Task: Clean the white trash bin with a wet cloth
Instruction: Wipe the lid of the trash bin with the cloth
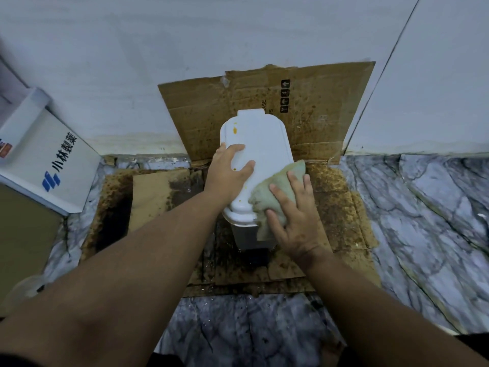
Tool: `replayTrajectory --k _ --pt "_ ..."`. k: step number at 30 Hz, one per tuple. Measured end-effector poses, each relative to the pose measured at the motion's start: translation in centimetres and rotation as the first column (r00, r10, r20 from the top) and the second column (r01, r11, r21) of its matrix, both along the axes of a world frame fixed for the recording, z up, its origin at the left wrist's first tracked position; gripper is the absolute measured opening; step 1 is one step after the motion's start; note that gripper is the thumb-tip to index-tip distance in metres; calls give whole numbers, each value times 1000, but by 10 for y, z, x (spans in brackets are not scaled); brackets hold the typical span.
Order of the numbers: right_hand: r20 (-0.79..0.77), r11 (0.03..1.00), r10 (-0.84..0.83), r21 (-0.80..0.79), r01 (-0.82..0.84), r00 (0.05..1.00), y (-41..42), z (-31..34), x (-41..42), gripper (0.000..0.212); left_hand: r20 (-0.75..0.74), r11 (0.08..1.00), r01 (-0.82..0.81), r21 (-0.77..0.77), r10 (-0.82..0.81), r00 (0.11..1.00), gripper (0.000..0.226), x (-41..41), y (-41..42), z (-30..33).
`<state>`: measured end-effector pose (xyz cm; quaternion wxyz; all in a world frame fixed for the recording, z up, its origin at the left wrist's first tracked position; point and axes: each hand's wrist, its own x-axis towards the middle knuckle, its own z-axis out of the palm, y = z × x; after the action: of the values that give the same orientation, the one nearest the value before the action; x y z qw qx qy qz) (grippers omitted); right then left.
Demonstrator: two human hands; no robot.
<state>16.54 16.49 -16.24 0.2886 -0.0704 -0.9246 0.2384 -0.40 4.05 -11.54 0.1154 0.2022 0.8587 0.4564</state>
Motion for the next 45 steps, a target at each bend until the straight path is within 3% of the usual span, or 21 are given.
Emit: replayTrajectory --k 2,4,6,8,11,14,16,20,24,27,31,33,35,37,39,41,45 --pt "-19 998 -49 26 49 999 -18 7 -2 54 8 1000 0 8 0 1000 48 -1 -2 -1" --pt "19 994 111 -1 -111 994 2 16 -2 57 5 1000 3 2 -3 1000 48 -2 -2 -1" --pt "111 943 311 -163 -291 944 40 26 -2 60 1 1000 1 0 -1 1000 48 -1 1 -1" --pt "200 901 401 -261 -345 894 67 35 -3 67 -15 1000 3 5 -3 1000 47 0 3 -2" --pt "227 931 332 -234 -280 915 55 36 -7 71 -7 1000 11 15 -10 1000 49 -2 1 -4" --pt "206 989 145 -37 -140 968 19 31 -15 77 -7 1000 6 19 -6 1000 49 -4 -2 -5" --pt "250 993 107 29 -118 962 14 35 -19 84 -20 1000 3 20 -2 1000 49 -3 -2 -5" --pt "240 944 305 -203 -260 922 50 39 -9 75 1 1000 -2 3 2 1000 48 -1 1 -3" --pt "201 945 228 -282 -166 953 55 20 3 77 8 1000 -4 -3 4 1000 49 1 2 0" --pt "154 988 -92 -107 109 984 2 9 2 75 -1 1000 -3 6 3 1000 48 1 1 0" --pt "177 928 -373 73 365 911 -81 7 -6 70 18 999 -16 40 15 1000 47 1 1 0" --pt "178 938 -347 71 340 921 -73 7 -8 66 13 999 -12 43 11 1000 47 0 0 0" --pt "119 971 -138 214 111 983 -31 4 -2 61 14 999 -9 39 8 1000 46 0 1 -1" --pt "106 928 126 338 -155 986 26 -1 0 61 17 999 -8 36 7 1000 46 0 1 -2" --pt "153 933 232 245 -264 961 65 3 0 69 18 1000 -1 31 0 1000 46 -1 1 -1" --pt "184 960 201 158 -231 962 70 6 -2 74 28 999 1 37 -2 1000 47 -1 1 -1" --pt "58 915 -26 404 1 998 -3 4 -12 63 33 998 -5 63 3 999 46 -2 0 -4"
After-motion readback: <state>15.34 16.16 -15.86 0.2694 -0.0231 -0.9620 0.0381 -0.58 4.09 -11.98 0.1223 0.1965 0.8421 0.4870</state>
